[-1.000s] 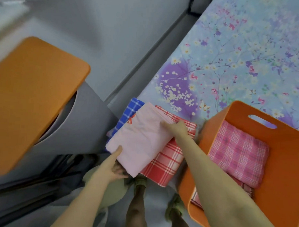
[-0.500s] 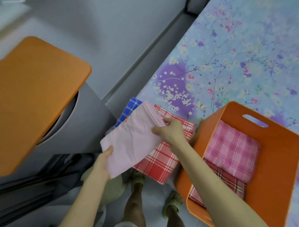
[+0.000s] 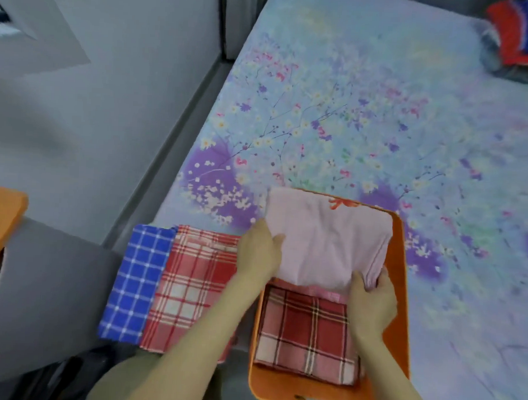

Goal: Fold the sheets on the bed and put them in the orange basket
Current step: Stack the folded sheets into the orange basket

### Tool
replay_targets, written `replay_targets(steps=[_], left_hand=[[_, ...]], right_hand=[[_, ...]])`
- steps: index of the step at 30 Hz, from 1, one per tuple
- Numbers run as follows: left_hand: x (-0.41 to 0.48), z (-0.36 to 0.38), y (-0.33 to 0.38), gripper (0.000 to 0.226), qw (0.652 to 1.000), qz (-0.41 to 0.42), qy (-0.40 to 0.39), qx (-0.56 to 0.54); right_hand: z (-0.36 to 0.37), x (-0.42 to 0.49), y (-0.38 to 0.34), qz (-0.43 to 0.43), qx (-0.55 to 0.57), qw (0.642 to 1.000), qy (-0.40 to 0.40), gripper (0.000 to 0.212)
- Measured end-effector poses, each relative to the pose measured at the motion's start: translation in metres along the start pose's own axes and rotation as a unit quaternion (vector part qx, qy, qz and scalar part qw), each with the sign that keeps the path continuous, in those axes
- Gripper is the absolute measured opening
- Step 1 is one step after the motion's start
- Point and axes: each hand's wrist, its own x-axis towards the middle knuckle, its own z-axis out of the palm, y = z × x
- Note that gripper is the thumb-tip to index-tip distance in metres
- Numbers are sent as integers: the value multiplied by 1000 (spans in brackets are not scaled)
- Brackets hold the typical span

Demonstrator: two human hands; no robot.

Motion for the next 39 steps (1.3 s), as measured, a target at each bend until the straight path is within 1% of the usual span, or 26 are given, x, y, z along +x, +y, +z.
replay_targets(steps=[1,3,5,6,7,8,10,12,14,16,18,19,21,22,23,24,25,27,28,31,32,35,36,37,38,39], left_hand=[[1,14,12,43,998,15,-15,50],[5,43,29,43,993,11,-23,115],[13,56,40,41,982,8,28,189],[17,61,44,35,970,16,39,241],[20,67,50,26,955,17,20,295],[23,76,50,22,951,3,-14,310],[27,92,46,25,945,-13,-49,322],[30,105,39,29,940,-15,-33,340],[38,117,28,39,929,3,1,371],[41,120,22,53,922,24,40,384],[36,123,18,61,914,98,29,393],[32,126,16,64,907,145,12,395],[34,134,7,71,900,205,-30,384],[38,138,4,74,904,204,-42,373],[44,142,-1,74,909,203,-44,361],[49,146,-6,70,920,181,-56,342],[55,150,-12,65,929,160,-63,328],[71,162,-18,57,940,127,-125,290],[77,165,-20,56,942,130,-136,277],[90,173,-25,55,939,125,-163,276],[97,174,-23,56,935,106,-183,284],[111,159,-2,57,907,73,-268,317],[112,147,9,55,903,71,-293,307],[107,128,16,52,914,81,-304,256],[102,112,25,48,934,100,-299,168],[92,88,28,44,954,100,-279,44]], right_hand=[[4,8,10,7,-21,1000,12,55],[12,26,26,23,-62,998,8,38],[25,38,37,38,-89,995,-11,24],[31,44,42,44,-95,994,-14,24],[36,52,47,49,-100,994,-10,26],[41,58,50,56,-101,993,-5,29],[47,67,59,56,-110,992,-17,32],[53,74,69,55,-130,988,-55,30],[57,82,75,66,-162,979,-102,30],[58,86,79,69,-246,958,-129,40],[55,87,79,-20,-346,933,-102,59],[54,86,76,-100,-366,922,-78,66],[59,88,70,-260,-367,892,-45,71],[66,94,72,-314,-360,877,-53,70],[72,102,70,-347,-357,863,-87,66],[76,111,71,-352,-365,853,-123,58],[79,117,73,-330,-381,845,-178,55],[83,131,86,-253,-438,814,-286,60],[87,133,93,-230,-462,800,-307,60],[98,129,98,-237,-467,810,-263,66],[99,130,94,-230,-480,802,-271,66],[92,137,70,-197,-534,755,-324,61],[83,138,58,-192,-532,762,-315,58],[76,133,45,-189,-521,779,-294,52],[67,132,35,-185,-497,807,-260,46],[60,123,22,-193,-466,836,-214,40]])
